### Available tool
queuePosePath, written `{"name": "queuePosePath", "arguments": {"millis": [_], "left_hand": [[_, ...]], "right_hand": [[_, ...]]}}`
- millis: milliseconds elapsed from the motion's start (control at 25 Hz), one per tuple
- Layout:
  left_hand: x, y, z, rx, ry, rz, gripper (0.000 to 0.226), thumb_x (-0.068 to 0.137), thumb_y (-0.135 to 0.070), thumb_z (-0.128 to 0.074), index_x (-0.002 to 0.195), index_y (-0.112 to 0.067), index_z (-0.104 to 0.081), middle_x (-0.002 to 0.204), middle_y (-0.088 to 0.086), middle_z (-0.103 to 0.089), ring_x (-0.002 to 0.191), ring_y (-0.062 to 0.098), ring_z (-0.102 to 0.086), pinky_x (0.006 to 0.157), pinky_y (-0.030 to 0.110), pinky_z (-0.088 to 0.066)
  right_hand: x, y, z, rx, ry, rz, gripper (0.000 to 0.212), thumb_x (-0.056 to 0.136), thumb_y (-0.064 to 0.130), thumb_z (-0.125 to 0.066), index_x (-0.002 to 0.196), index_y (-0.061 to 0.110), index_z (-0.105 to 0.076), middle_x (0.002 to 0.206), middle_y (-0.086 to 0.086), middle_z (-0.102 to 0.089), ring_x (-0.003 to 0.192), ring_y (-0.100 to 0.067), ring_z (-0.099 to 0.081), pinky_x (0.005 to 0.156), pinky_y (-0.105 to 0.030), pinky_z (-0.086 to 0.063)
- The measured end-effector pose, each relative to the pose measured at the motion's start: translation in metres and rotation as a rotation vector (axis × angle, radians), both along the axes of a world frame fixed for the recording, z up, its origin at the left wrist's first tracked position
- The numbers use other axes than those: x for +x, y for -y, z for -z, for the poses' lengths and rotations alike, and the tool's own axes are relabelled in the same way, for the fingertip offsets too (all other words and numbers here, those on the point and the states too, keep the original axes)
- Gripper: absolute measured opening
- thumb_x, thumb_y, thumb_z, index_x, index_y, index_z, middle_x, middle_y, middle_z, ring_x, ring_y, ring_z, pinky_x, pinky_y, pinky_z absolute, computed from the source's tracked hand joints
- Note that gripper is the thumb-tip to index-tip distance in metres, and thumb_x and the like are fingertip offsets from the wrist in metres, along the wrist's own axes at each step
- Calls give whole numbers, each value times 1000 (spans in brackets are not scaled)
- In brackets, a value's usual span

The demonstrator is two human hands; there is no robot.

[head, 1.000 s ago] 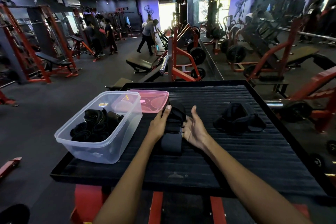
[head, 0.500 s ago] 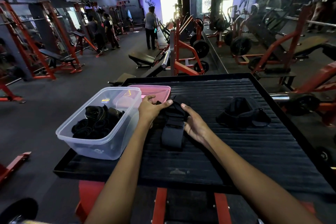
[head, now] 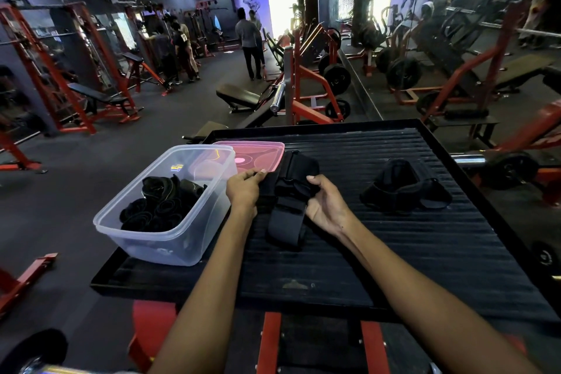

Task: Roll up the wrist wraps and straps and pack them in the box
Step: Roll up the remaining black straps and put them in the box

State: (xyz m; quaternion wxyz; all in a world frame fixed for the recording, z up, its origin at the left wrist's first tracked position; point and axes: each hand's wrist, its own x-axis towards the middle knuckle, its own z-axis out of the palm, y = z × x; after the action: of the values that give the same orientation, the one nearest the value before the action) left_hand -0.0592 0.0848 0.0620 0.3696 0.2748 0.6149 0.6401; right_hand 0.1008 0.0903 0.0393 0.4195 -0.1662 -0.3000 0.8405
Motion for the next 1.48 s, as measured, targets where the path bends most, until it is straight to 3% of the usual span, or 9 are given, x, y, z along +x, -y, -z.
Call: {"name": "queuePosePath", "arguments": {"millis": [200, 280, 360, 440, 560, 800, 1160, 1360, 1480], "left_hand": [[8, 1, -3, 44, 6, -44, 8, 83, -7, -68, 90, -4, -68, 81, 10, -65, 82, 20, -59, 84, 36, -54], [8, 2, -5, 66, -13, -33, 5, 83, -6, -67, 88, -6, -68, 81, 9, -65, 82, 20, -59, 85, 35, -52], [8, 4, -7, 66, -40, -50, 7, 83, -6, -67, 90, -7, -68, 86, 11, -66, 82, 19, -59, 88, 36, -52], [9, 4, -7, 71, -76, -52, 3, 82, -7, -68, 84, -10, -69, 81, 7, -67, 80, 18, -59, 86, 35, -51], [10, 1, -7, 67, -144, -75, 17, 80, -8, -70, 69, -20, -67, 70, -1, -64, 74, 16, -57, 81, 33, -51], [6, -8, 3, -29, -75, -162, 9, 77, -5, -73, 86, -7, -72, 83, 8, -68, 78, 17, -61, 89, 39, -55], [9, -14, 10, -92, 81, -146, 25, 79, 3, -69, 103, 7, -67, 96, 16, -68, 85, 19, -60, 91, 37, -53], [14, -15, 9, -143, 64, -155, 25, 81, 2, -67, 106, 8, -66, 79, 5, -62, 74, 15, -56, 60, 15, -50], [5, -12, 6, -187, 42, -252, 24, 79, 0, -70, 102, 8, -67, 86, 7, -66, 79, 16, -54, 80, 29, -53]], "right_hand": [[2, 0, -4, 101, 61, 93, 33, 85, 12, -46, 117, 7, -54, 111, -12, -63, 93, -21, -63, 80, -36, -54], [0, -3, -5, 234, 262, 365, 44, 90, 2, -48, 130, 18, -41, 115, -1, -54, 93, -12, -58, 77, -33, -52], [0, -2, -8, 423, 492, 517, 52, 89, 5, -57, 136, 21, -39, 120, 2, -46, 101, -9, -53, 92, -32, -47], [2, -1, -14, 707, 710, 544, 53, 81, 20, -72, 128, 17, -48, 122, 3, -41, 112, -8, -45, 104, -26, -39], [-1, -3, -25, 974, 932, 499, 75, 66, 30, -84, 130, 19, -46, 118, 12, -41, 114, -4, -41, 94, -11, -33], [8, -9, -13, 874, 711, 479, 48, 68, 12, -83, 109, 18, -58, 103, 1, -64, 94, -4, -59, 87, -14, -42], [15, -6, -14, 830, 621, 438, 52, 70, -3, -77, 115, 13, -57, 105, 12, -62, 95, 10, -58, 86, -5, -40], [16, -6, -13, 812, 613, 457, 53, 69, -9, -75, 113, 15, -57, 105, 10, -62, 95, 8, -59, 89, -9, -42], [18, -6, -10, 812, 624, 444, 51, 70, -14, -72, 109, 16, -58, 102, 8, -61, 91, 10, -57, 91, -13, -44]]}}
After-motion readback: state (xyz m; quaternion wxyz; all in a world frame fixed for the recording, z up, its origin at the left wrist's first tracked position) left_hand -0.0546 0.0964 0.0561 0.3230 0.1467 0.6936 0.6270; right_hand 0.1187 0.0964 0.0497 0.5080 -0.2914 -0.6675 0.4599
